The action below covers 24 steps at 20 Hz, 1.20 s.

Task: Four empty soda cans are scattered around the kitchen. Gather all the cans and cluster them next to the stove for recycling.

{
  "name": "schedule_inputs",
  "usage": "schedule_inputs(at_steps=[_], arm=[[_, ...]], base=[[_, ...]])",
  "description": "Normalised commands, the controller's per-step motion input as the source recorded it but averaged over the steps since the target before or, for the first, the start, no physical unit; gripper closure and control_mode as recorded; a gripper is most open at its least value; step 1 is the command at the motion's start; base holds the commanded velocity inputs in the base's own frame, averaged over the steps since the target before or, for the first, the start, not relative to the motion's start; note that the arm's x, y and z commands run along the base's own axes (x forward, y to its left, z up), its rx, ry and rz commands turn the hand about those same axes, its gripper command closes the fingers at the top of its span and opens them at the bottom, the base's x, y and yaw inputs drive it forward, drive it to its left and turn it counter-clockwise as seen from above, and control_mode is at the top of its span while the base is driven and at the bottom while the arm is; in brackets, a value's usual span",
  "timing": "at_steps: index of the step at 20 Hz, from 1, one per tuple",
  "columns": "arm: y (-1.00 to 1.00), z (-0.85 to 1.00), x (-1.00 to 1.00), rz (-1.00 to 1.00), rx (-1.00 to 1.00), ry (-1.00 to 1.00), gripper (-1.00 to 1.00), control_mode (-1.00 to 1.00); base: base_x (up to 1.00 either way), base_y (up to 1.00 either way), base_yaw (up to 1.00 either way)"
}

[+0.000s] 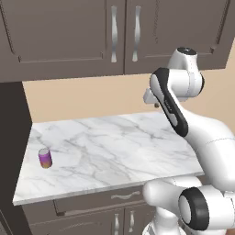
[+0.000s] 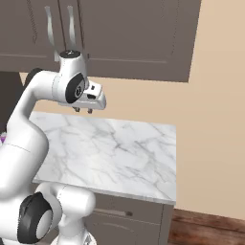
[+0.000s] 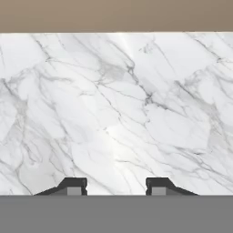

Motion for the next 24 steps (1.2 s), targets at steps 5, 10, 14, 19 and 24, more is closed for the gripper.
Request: schedule_inputs(at_steps=[5,10,14,19,24], arm=[[0.07,0.00,0.00,0.00,0.00,0.00,-1.00,1.00],[0.00,0.00,0.00,0.00,0.00,0.00,-1.00,1.00],[0.00,0.00,0.00,0.00,0.00,0.00,-1.00,1.00],[0.00,0.00,0.00,0.00,0.00,0.00,-1.00,1.00],[0.00,0.00,0.00,0.00,0.00,0.00,-1.00,1.00]], base=[[0.00,0.22,-0.03],[-0.02,0.57,-0.07],[-0.04,0.57,-0.07],[-0.15,0.47,-0.04],[-0.19,0.51,-0.04]])
